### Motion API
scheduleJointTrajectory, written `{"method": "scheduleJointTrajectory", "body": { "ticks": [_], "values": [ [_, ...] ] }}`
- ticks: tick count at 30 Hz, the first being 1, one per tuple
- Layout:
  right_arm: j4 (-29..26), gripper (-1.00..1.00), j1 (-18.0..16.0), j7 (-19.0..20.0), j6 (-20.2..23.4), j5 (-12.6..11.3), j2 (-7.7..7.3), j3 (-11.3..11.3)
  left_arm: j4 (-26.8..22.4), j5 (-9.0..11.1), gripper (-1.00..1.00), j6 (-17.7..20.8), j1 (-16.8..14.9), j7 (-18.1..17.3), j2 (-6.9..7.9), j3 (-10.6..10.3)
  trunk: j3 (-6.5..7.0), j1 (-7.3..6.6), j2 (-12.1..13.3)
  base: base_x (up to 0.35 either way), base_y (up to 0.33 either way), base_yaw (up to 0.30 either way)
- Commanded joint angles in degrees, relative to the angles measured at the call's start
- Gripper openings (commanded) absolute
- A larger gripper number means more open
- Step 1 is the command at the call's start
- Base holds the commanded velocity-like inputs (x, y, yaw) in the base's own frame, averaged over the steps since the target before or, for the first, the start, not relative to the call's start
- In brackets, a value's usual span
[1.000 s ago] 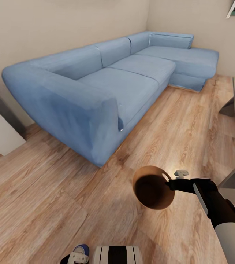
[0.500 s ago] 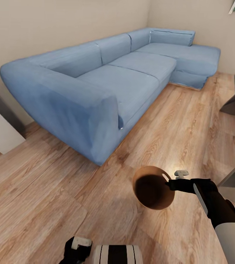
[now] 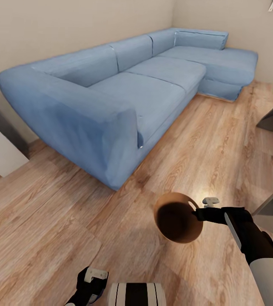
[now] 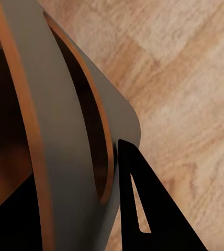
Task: Put the three can of soda from the living room inside the tash can in the kitchen.
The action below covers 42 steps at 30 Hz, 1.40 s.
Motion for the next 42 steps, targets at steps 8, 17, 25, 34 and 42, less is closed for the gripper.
{"method": "scheduleJointTrajectory", "body": {
  "ticks": [8, 17, 25, 34, 42],
  "values": [
    [-0.02, -1.0, 0.02, 0.11, 0.28, -0.94, 0.05, 0.01, 0.04, -0.04, 1.0, 0.0, 0.0, 0.0, 0.0, 0.0, -0.46, -0.01, 0.0, 0.0, 0.0, 0.0],
    [-0.02, -1.0, 0.02, 0.11, 0.28, -0.73, 0.63, 0.01, 0.06, -0.04, 1.0, 0.0, 0.0, 0.0, 0.0, 0.0, -0.97, -0.01, 0.0, 0.0, 0.0, 0.0],
    [-0.02, -1.0, 0.04, 0.09, 0.28, -0.68, 0.91, -0.03, 0.12, -0.04, 1.0, 0.09, 0.0, -0.08, 0.0, 0.0, -1.42, -0.01, 0.0, 0.0, 0.0, 0.0],
    [-0.02, -1.0, 0.04, 0.08, 0.28, -0.67, 0.94, -0.01, 0.13, 0.04, 1.0, 0.99, 0.0, -0.15, 0.0, 0.06, -1.92, -0.01, 0.0, 0.0, 0.0, 0.0],
    [-0.02, -1.0, 0.04, 0.08, 0.28, -0.66, 0.95, 0.01, 0.36, 0.13, 1.0, 1.13, 0.2, -0.33, 0.08, 0.24, -2.37, -0.01, 0.0, 0.0, 0.0, 0.0]
  ]
}}
